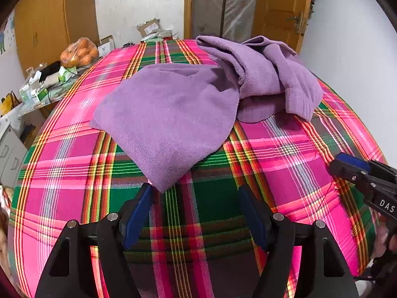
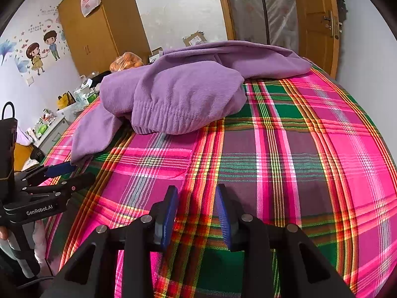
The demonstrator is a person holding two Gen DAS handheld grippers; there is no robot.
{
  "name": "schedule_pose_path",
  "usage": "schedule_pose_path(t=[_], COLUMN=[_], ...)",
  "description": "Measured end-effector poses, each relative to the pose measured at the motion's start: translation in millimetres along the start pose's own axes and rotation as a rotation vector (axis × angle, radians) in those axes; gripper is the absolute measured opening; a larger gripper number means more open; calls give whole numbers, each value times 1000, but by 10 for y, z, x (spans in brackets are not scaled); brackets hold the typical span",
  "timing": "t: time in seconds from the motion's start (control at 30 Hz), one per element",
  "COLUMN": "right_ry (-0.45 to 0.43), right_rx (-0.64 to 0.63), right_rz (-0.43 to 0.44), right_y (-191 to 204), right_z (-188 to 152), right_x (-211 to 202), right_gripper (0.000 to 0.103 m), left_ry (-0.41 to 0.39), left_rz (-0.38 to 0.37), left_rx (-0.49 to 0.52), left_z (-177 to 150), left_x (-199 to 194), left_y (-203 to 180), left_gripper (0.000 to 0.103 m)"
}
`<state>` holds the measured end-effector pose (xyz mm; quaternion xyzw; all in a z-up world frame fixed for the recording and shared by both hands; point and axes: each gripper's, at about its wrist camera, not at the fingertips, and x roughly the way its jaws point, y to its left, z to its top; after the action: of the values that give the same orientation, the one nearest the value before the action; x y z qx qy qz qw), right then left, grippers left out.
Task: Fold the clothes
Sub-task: 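Move both grippers toward the lilac garment on the plaid bed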
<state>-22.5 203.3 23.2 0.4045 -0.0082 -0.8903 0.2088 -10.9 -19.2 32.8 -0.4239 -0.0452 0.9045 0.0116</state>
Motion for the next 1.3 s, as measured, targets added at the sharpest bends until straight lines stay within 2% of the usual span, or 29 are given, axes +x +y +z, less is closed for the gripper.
schedule_pose_path(t=[0.2, 0.53, 0.73, 0.83, 1.0, 1.13, 1.3], right_ry=[-2, -3, -1, 3, 14, 23, 33], right_rx=[7, 12, 6, -14, -43, -51, -74], right_rz=[8, 13, 5, -14, -15, -5, -12], right_y=[-16, -28, -8, 36, 83, 104, 168], right_z=[-1, -8, -9, -12, -6, 6, 30], right_x=[4, 8, 10, 13, 14, 26, 61], right_gripper=[32, 32, 32, 33, 40, 47, 54], left_ry=[7, 11, -14, -19, -15, -13, -22], left_rz=[-23, -12, -100, -115, -116, -119, -142], left_rx=[-19, 48, -5, -9, -2, 0, -17], left_z=[38, 83, 108, 39, 89, 194, 0], left_x=[-15, 24, -69, -97, -84, 23, -73], left_y=[154, 280, 567, 512, 514, 300, 121], left_gripper=[73, 73, 73, 73, 73, 73, 73])
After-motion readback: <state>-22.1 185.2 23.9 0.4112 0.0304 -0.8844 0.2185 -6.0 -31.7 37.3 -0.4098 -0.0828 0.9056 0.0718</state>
